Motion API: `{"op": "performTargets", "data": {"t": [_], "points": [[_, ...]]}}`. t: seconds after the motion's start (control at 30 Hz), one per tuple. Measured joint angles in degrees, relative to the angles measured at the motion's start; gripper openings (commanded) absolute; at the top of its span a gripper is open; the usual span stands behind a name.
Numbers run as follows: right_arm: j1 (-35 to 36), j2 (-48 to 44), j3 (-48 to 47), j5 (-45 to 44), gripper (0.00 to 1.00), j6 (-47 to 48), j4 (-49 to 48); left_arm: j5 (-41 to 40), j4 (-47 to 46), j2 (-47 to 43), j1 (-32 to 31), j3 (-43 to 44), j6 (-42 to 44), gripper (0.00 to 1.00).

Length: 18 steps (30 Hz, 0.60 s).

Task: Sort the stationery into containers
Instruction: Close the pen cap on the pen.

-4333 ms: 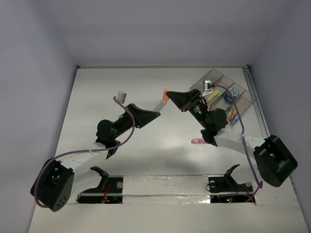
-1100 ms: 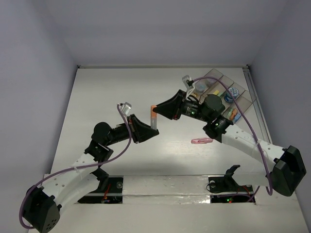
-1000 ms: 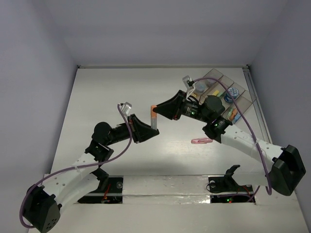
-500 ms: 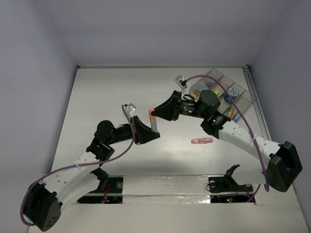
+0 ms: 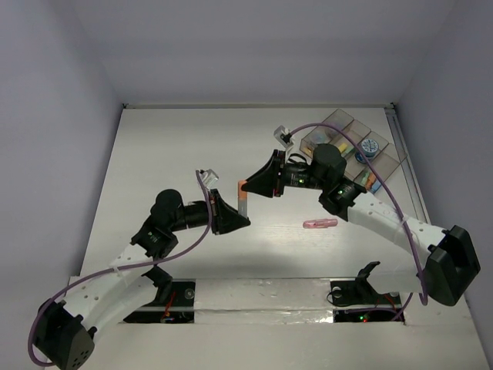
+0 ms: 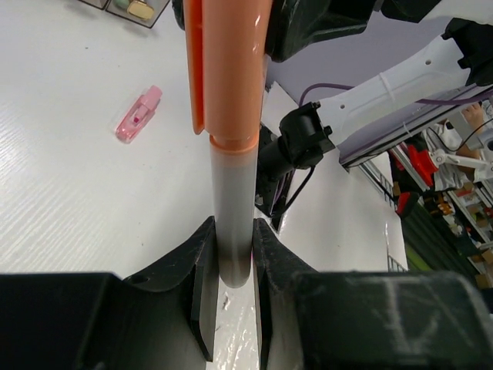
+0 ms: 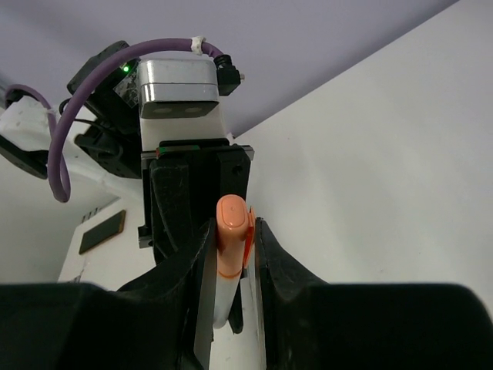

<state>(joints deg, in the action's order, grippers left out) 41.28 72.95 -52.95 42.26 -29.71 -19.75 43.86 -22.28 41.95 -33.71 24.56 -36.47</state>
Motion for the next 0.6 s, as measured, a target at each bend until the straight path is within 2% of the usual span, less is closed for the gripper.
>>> {"op": "performTargets", "data": {"t": [0.37, 0.6], "points": [[-0.72, -0.33, 3.89, 1.38, 0.0, 0.46, -3.98, 0.46, 6.67, 2.58, -0.28, 3.74, 3.3, 0.0], [-0.81, -0.59, 4.09, 4.72, 0.0, -1.03, -5.79, 3.67, 9.49, 2.29, -0.48, 5.11, 6.16, 0.0]]}}
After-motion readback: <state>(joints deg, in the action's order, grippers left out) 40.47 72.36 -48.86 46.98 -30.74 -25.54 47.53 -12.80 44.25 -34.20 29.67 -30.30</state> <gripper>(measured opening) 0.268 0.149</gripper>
